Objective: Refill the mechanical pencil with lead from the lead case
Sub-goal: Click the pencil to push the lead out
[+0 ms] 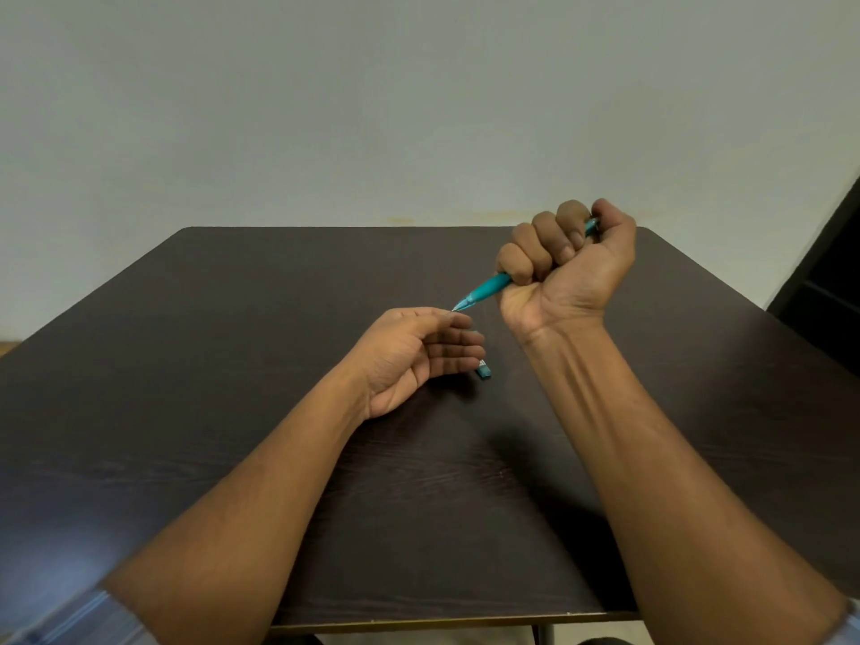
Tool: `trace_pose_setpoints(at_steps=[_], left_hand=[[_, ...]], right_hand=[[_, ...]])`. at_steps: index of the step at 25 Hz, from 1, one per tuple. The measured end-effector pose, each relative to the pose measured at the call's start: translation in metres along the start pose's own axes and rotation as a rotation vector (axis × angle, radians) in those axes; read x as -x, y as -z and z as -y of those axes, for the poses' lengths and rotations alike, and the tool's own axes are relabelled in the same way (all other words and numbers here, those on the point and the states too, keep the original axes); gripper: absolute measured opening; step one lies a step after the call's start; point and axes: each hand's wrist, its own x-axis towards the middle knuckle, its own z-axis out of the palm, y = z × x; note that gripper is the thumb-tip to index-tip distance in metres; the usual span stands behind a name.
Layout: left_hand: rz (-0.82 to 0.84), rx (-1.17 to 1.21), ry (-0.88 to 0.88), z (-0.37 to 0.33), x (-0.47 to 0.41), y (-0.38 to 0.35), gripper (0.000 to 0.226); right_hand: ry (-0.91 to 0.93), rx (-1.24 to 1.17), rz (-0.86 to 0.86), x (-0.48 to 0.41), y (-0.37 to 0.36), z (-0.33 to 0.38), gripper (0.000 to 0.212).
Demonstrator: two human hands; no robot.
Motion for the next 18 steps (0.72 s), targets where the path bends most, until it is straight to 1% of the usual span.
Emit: trace_pose_setpoints(at_steps=[7,14,18], left_hand=[[-0.006,-0.001,0.000,-0.001,0.004,-0.003,0.029],[-0.023,-0.018,0.010,-0.004,0.007,-0.006,0.030],[-0.033,-0.027,0.008,-0.006,0.008,-0.009,0.030]], right_hand=[[0.044,-0.101,-0.017,-0.005,0.001,0.013,0.055],[0.069,-0.108,-0.044,-0.007,0.004,0.015,0.056],[0.084,-0.071,-0.076,-0.010,0.004,0.019,0.051]])
